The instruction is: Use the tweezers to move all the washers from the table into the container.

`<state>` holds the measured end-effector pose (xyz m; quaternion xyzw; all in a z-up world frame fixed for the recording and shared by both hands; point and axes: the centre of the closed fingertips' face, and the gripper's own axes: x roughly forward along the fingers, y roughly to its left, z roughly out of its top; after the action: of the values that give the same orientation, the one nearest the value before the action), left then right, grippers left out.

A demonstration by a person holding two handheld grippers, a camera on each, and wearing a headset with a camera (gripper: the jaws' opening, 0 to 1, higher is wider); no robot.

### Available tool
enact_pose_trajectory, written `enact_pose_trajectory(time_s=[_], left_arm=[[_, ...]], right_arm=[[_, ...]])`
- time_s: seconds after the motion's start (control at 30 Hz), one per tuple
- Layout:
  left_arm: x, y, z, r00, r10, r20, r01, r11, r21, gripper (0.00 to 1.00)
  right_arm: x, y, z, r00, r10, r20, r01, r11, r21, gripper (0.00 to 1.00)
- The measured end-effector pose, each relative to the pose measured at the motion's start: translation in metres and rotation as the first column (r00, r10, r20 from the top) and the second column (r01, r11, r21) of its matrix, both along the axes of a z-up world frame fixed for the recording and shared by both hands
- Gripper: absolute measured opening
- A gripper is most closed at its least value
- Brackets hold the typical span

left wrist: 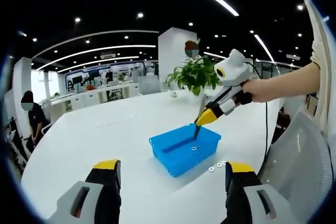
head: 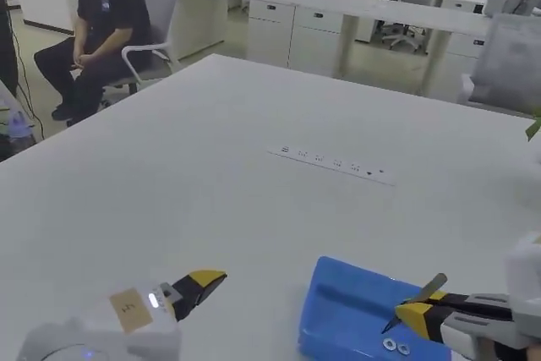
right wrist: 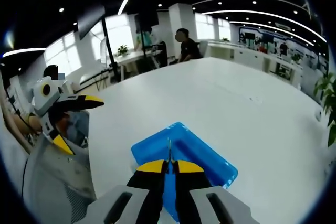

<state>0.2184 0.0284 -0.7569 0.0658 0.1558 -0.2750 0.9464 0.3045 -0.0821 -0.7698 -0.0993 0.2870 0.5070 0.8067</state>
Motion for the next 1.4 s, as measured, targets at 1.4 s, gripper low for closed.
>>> enact_pose_trajectory(time_s=[1.4], left_arm=[[0.000, 0.001, -0.001, 1.000, -0.005, 0.009, 0.005, 1.000, -0.002, 0.81]], right_arm=[[-0.061, 0.008, -0.060, 0.989, 0.052, -0.140, -0.065, 0.994, -0.086, 0.03]])
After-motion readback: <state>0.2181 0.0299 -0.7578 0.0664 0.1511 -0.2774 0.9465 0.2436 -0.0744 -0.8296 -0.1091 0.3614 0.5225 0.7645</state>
